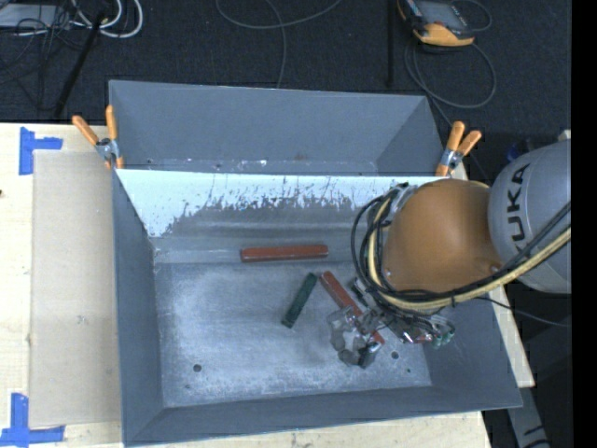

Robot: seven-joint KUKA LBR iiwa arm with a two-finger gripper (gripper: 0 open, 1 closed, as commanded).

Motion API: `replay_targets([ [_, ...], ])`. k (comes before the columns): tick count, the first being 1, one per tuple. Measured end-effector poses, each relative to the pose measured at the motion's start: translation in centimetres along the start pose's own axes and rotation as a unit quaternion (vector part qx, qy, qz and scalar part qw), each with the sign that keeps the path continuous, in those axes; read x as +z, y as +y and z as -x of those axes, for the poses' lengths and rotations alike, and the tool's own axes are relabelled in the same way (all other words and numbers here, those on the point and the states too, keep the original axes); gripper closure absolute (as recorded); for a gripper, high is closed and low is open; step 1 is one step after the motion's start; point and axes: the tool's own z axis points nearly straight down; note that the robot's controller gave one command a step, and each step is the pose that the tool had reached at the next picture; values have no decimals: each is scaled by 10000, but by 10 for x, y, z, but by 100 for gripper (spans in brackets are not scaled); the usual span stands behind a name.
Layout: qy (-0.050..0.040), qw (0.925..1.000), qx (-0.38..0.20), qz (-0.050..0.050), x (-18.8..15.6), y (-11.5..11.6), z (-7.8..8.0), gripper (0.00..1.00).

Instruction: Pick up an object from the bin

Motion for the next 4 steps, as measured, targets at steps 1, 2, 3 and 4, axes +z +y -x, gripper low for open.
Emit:
replay_targets([
  [1,-25,10000,9,-4,-2,0,2,0],
  [2,-54,9965,-832,-28,-5,-62,64,0],
  [3,-23,9821,-1881,5,73,-28,106,0],
  [4,-38,9827,-1850,-9,70,-30,106,100],
])
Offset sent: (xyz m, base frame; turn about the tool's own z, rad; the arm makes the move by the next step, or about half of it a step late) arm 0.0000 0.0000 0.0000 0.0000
